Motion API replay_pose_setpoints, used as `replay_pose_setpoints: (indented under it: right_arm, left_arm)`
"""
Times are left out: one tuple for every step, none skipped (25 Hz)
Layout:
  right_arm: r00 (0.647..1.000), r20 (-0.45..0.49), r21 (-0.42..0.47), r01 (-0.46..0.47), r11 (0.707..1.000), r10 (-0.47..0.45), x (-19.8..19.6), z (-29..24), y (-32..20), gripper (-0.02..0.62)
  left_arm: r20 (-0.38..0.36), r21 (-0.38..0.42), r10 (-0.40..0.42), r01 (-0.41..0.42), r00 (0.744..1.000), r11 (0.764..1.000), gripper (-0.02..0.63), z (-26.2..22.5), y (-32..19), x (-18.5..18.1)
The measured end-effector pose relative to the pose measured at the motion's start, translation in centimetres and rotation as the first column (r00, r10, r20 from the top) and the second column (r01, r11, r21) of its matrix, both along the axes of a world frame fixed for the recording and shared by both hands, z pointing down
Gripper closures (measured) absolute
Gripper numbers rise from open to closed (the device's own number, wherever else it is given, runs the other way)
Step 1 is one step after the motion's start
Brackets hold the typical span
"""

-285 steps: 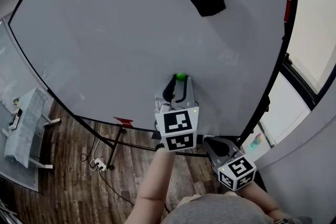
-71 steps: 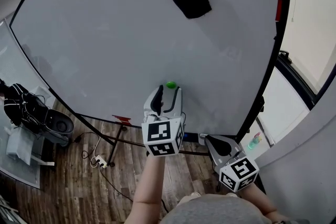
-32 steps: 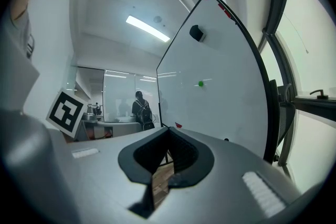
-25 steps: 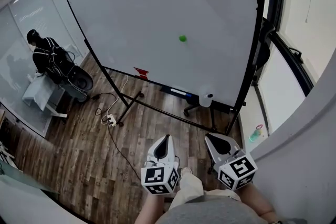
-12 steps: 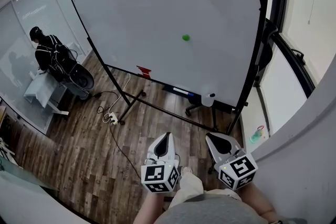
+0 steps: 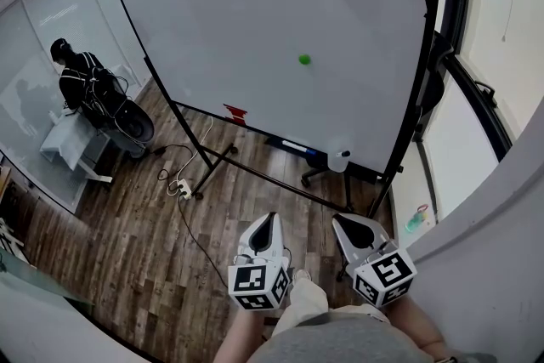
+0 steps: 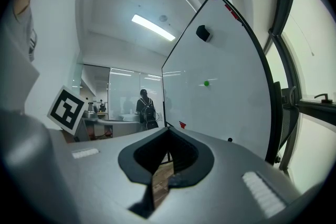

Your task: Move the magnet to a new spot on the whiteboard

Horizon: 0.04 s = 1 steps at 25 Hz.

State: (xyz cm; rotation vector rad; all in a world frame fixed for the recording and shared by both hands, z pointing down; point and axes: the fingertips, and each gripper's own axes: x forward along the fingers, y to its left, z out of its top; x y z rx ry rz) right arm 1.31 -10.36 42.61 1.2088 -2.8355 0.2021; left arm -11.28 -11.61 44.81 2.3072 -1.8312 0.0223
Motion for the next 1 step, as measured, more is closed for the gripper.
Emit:
replay_pose_setpoints:
  right_arm:
    - [1.0, 0.0, 0.001, 0.001, 1.0, -0.001, -0.01, 0.01, 0.01, 0.597]
  left_arm:
    - [0.0, -0.001, 0.0, 0.0, 1.0, 1.0, 0.601, 0.08, 0.01, 0.05]
